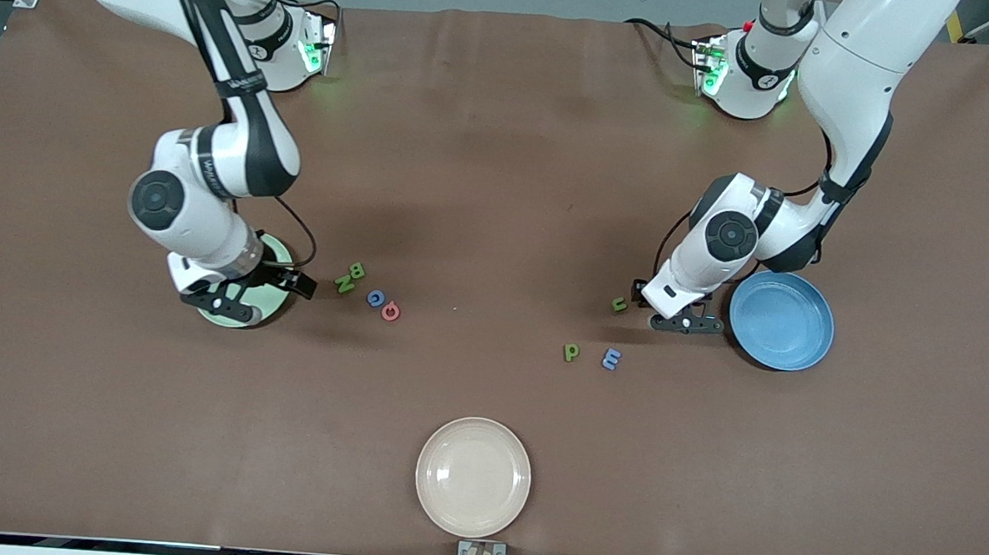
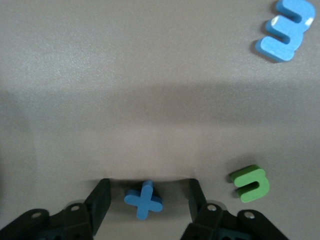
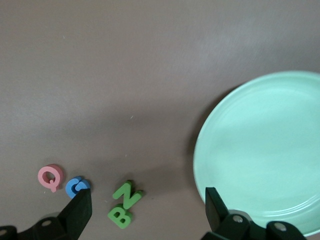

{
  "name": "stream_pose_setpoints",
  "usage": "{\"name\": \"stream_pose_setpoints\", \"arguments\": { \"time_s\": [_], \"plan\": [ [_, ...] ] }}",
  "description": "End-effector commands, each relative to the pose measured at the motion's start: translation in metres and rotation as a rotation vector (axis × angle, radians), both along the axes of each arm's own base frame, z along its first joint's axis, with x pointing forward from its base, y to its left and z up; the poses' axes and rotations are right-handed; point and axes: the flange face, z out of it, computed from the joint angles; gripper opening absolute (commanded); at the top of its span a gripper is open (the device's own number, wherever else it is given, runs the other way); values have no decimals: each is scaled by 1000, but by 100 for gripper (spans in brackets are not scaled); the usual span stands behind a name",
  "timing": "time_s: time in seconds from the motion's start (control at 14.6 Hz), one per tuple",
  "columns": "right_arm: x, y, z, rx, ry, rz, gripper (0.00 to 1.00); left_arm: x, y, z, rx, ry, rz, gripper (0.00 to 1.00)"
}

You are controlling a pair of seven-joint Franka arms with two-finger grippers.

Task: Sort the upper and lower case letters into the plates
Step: 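Carry the x to the blue plate while the right gripper lifts the N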

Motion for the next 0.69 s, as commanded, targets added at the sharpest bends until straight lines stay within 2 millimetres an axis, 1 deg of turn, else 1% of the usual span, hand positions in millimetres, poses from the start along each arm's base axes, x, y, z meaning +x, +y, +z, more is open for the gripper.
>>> {"name": "stream_pose_setpoints", "arguments": {
  "time_s": [0.0, 0.07, 0.14, 0.21, 0.34, 0.41, 0.48, 0.62],
  "plan": [
    [-14, 25, -28, -32, 3, -120, 100, -6, 3, 7, 9, -19, -4, 52],
    [-16, 33, -35, -36, 2, -183, 100, -6, 3, 7, 9, -19, -4, 47],
    [-17, 35, -41, -43, 11, -261, 99, -6, 3, 7, 10, -19, -2, 42],
    [-17, 38, -41, -48, 11, -286, 99, -6, 3, 7, 9, -19, -4, 36],
    [-14, 29, -42, -65, 14, -292, 100, -7, 3, 7, 10, -17, -4, 28],
    [-15, 30, -42, -67, 17, -326, 100, -6, 3, 8, 11, -17, -2, 26],
    [-19, 36, -43, -72, 22, -390, 100, -5, 4, 12, 14, -20, -4, 24],
    [-29, 55, -53, -88, 35, -484, 100, -3, 8, 27, 28, -26, -1, 23]
  ]
}}
